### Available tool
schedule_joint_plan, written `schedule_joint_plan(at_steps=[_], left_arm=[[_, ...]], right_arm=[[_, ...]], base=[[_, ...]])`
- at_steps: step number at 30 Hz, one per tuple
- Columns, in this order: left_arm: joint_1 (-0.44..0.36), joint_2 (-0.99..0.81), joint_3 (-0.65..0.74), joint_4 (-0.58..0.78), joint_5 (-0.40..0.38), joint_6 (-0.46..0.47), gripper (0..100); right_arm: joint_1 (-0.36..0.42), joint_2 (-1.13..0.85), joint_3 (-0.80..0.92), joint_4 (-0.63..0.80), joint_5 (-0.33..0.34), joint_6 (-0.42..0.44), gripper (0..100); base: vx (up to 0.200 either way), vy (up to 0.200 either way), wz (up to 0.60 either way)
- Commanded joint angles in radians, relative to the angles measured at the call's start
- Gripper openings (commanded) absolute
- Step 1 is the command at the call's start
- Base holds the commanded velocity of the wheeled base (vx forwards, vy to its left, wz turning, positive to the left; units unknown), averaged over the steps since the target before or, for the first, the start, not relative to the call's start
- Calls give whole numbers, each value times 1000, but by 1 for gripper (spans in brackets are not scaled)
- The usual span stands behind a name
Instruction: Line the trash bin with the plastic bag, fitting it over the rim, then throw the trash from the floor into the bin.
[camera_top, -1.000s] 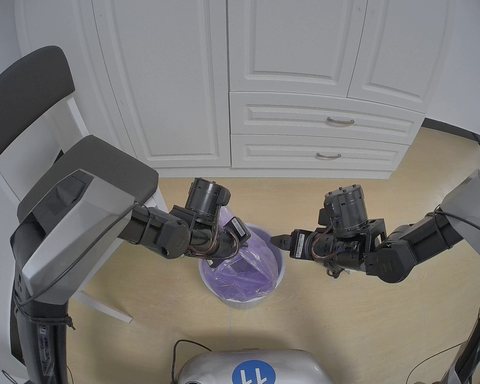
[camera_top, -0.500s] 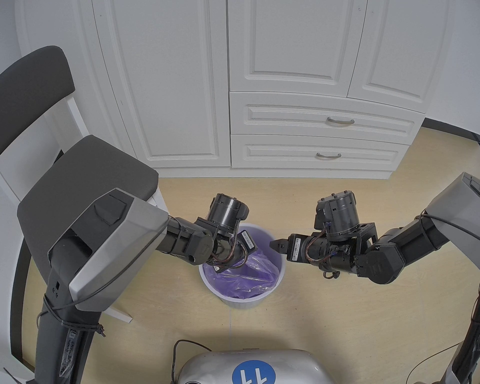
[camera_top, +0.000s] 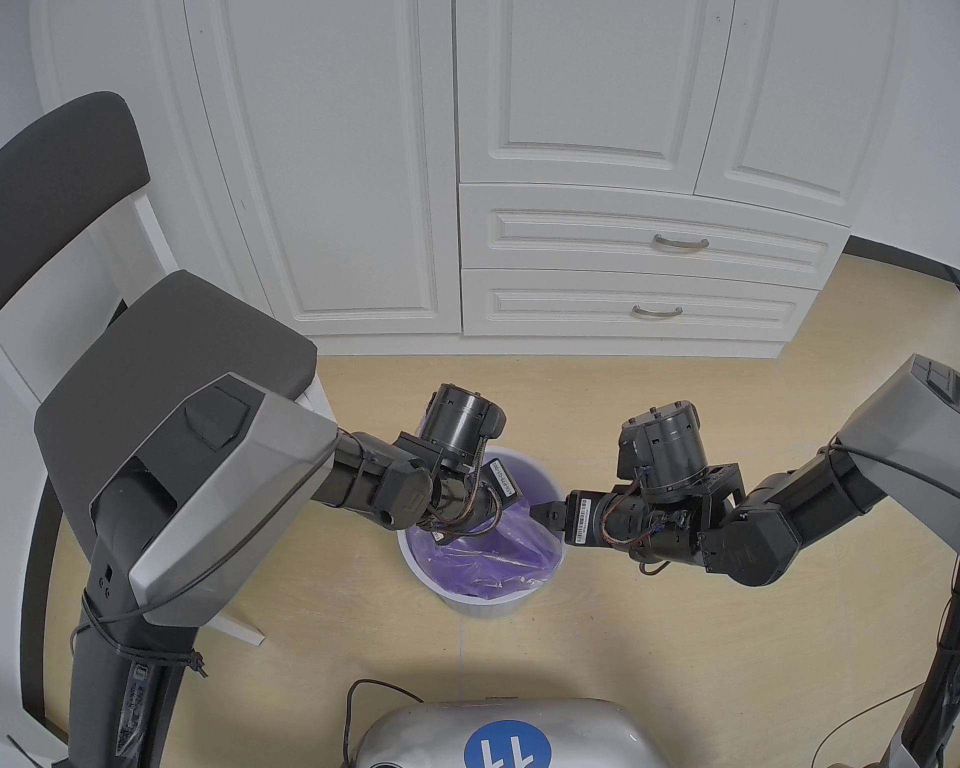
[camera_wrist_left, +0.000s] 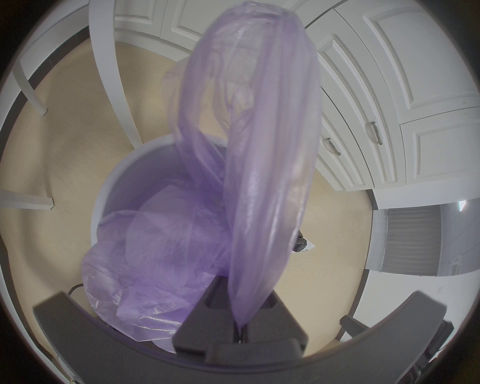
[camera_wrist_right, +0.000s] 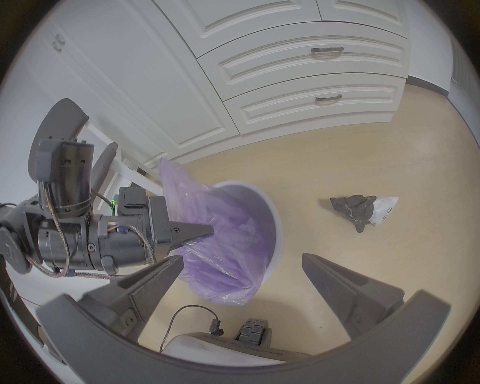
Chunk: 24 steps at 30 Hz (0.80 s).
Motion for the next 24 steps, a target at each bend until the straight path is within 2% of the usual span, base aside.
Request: schedule_joint_plan(at_steps=[1,4,5,10,14,24], left_arm=[[-10,-27,32,-7,0,5,0],[-18,-42,63,-11,0,26,0],[-22,-51,77,-13,-1,49,100],[-28,-74,114,-11,-1,75,100],[-28,-117,178,-16,-6,160,100],[-27,-264,312,-17,-11,299,100]], right_arm=[[7,2,14,0,1,-4,100],[8,2,23,-1,1,-9,100],[11,2,26,-1,1,-18,100],[16,4,41,-3,1,-35,100],[23,8,46,-3,1,-35,100],[23,16,46,-4,-1,-35,100]], base=[[0,0,0],[0,0,0],[0,0,0],[0,0,0],[0,0,0],[0,0,0]])
